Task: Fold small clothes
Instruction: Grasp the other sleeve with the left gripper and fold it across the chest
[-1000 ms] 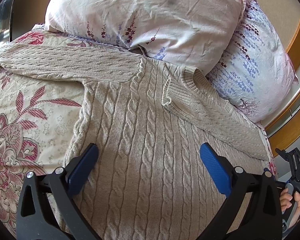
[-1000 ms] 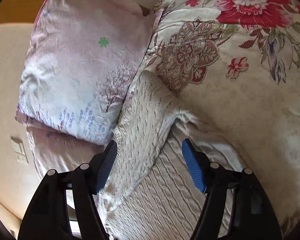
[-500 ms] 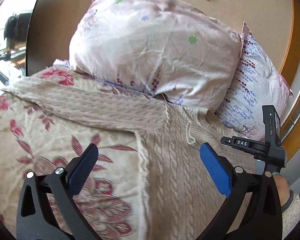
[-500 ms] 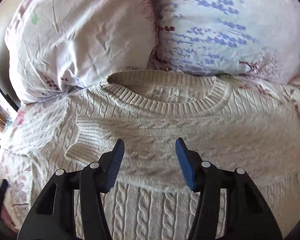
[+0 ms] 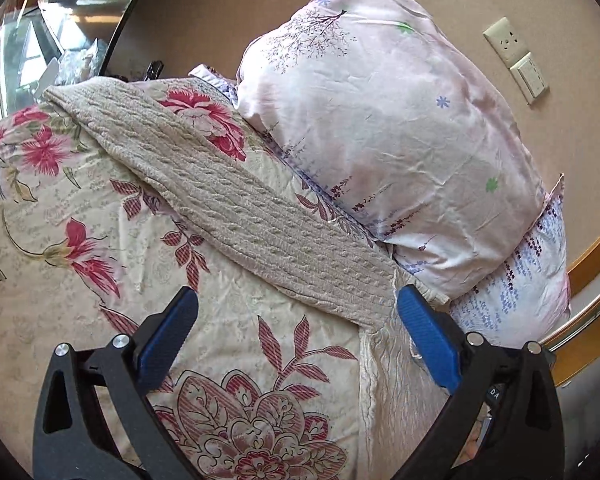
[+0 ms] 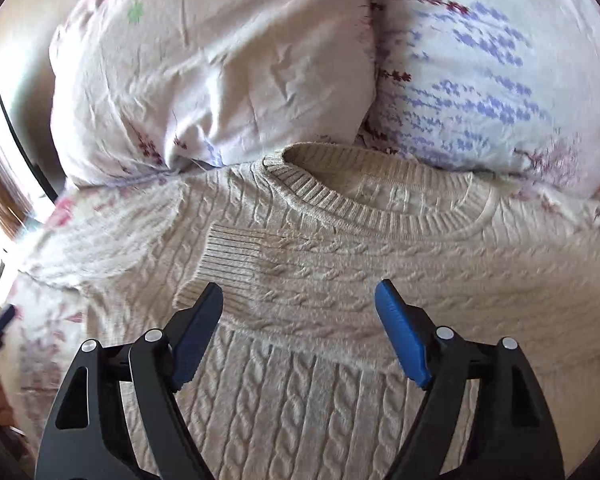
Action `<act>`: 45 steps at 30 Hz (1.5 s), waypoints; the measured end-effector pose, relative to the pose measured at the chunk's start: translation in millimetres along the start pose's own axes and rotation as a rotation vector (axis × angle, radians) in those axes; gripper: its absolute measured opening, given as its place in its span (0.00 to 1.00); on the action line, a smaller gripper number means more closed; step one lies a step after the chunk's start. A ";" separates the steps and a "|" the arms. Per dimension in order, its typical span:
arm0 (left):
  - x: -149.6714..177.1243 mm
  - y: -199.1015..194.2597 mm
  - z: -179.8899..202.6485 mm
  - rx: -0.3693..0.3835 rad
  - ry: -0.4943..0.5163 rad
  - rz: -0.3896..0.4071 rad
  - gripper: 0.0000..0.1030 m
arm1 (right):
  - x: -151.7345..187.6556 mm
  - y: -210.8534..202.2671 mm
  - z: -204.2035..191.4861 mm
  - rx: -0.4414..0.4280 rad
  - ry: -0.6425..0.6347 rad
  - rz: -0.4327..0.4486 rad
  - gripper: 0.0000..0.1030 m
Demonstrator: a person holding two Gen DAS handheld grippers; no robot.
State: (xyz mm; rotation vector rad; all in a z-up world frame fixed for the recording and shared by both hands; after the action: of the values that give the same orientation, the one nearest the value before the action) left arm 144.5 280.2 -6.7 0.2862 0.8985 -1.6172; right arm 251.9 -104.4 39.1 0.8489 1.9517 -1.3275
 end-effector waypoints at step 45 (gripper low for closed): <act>76.2 82.1 215.5 0.342 0.196 -0.155 0.07 | -26.8 -55.9 64.5 -0.202 0.287 0.244 0.86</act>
State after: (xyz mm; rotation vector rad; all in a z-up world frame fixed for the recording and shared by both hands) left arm 261.6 77.3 57.8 0.6348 0.8024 -1.9114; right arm 232.7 -185.7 71.1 1.1837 2.0739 -0.8898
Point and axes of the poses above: each gripper's, at about its wrist camera, not at the fingertips, and y roughly the way its jaws point, z to its right, x to its underside, the point moved 5 cm from there along y, roughly the way its jaws point, and after that the axes turned 15 degrees about z, right-handed, at the moved point
